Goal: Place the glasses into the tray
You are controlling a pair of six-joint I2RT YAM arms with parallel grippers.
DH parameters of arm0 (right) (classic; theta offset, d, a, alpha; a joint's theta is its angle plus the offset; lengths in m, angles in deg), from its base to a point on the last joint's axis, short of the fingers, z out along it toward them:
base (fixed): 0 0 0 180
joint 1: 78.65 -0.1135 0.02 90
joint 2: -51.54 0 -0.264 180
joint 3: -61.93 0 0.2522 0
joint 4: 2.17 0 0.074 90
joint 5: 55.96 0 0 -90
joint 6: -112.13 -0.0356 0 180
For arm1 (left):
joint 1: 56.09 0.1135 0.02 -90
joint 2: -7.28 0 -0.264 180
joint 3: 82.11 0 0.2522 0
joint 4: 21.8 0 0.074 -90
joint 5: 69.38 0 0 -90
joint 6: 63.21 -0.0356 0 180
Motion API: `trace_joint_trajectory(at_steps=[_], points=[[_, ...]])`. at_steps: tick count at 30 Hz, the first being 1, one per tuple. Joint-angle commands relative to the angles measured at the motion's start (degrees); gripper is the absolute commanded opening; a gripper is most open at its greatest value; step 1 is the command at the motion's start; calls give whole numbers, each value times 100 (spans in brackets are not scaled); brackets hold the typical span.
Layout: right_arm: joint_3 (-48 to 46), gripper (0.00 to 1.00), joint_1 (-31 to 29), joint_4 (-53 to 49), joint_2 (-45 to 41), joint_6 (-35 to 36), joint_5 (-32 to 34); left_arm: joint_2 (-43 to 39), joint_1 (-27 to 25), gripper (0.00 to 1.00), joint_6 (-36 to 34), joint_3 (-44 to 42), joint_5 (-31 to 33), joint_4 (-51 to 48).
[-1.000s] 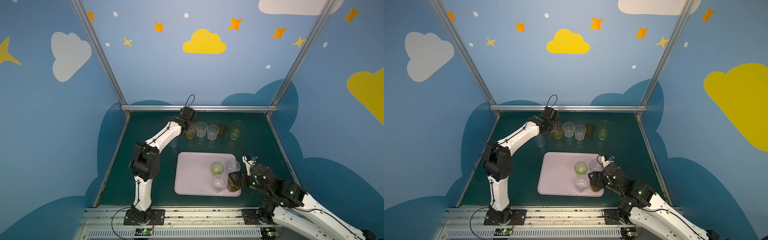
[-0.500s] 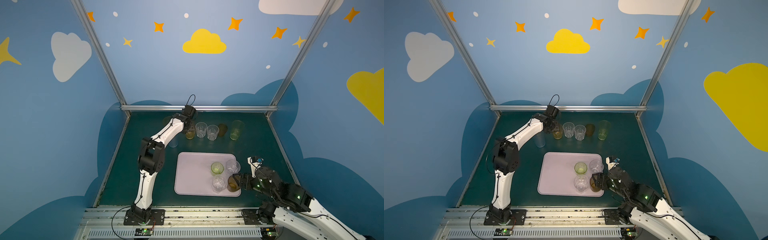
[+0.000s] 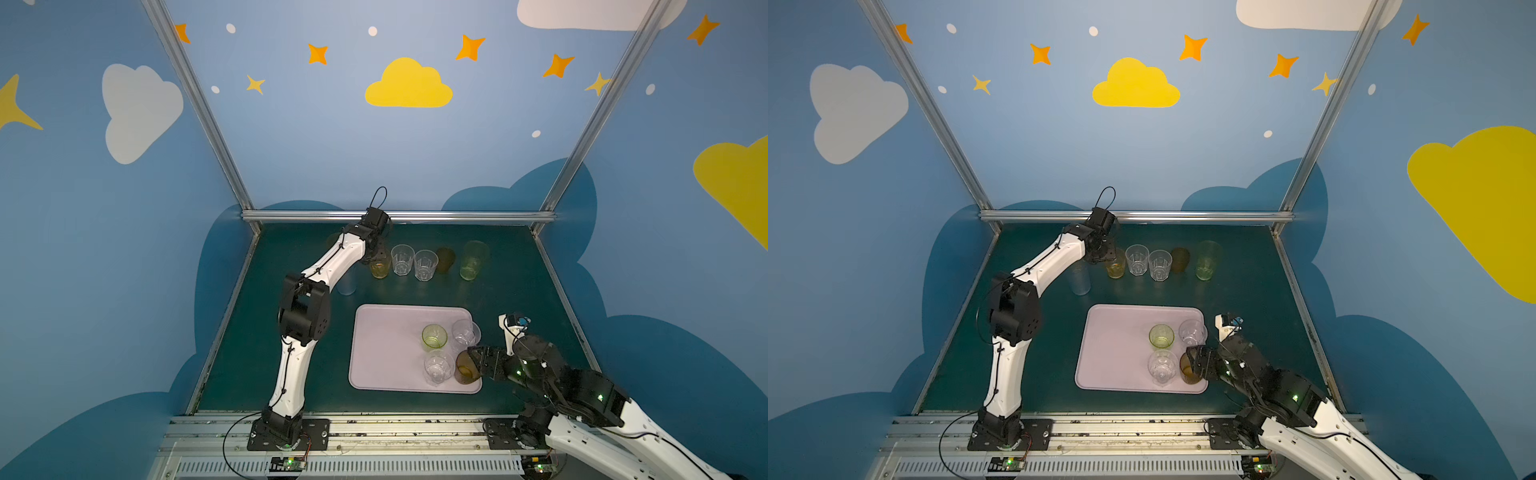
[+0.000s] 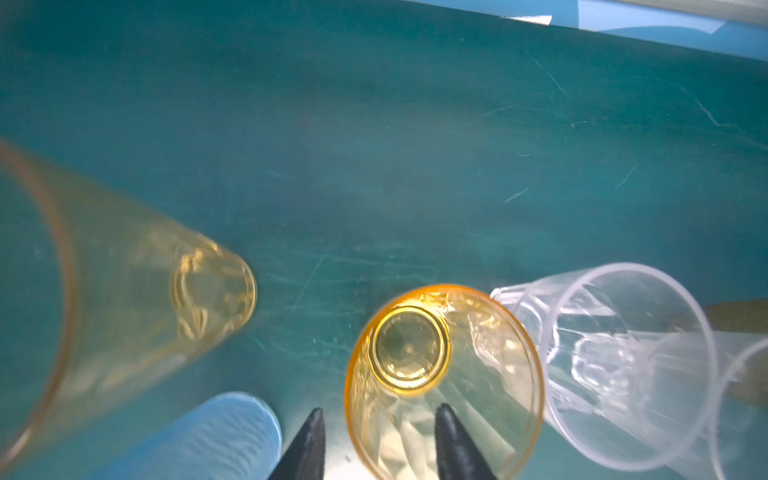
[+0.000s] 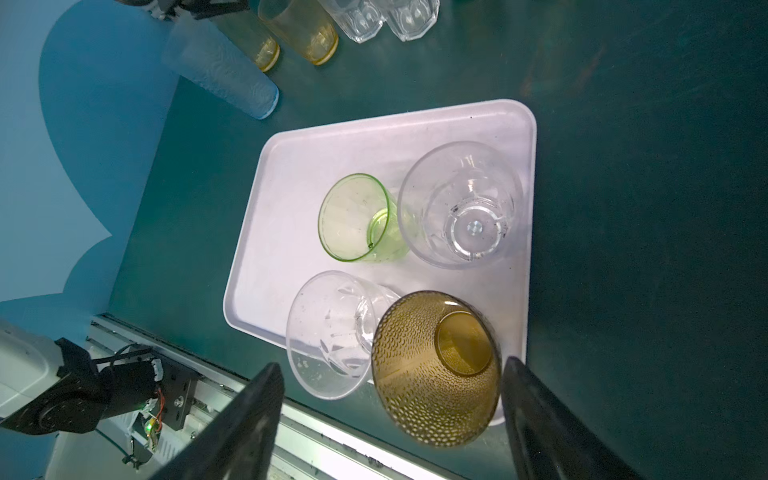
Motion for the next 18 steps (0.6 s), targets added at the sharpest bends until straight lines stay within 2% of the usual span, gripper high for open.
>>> trace_joint_trajectory(at_steps=[1, 5, 9, 18], points=[[-96, 81, 28, -95, 5, -32, 122, 177, 39, 39, -91, 170, 61, -275], [-84, 81, 33, -116, -20, -48, 129, 275, 63, 38, -134, 281, 115, -305], [-84, 81, 32, -143, -55, -67, 134, 363, 106, 27, -145, 381, 59, -345], [-142, 82, 36, -143, -134, -149, 228, 506, 127, 25, -222, 530, 85, -415]])
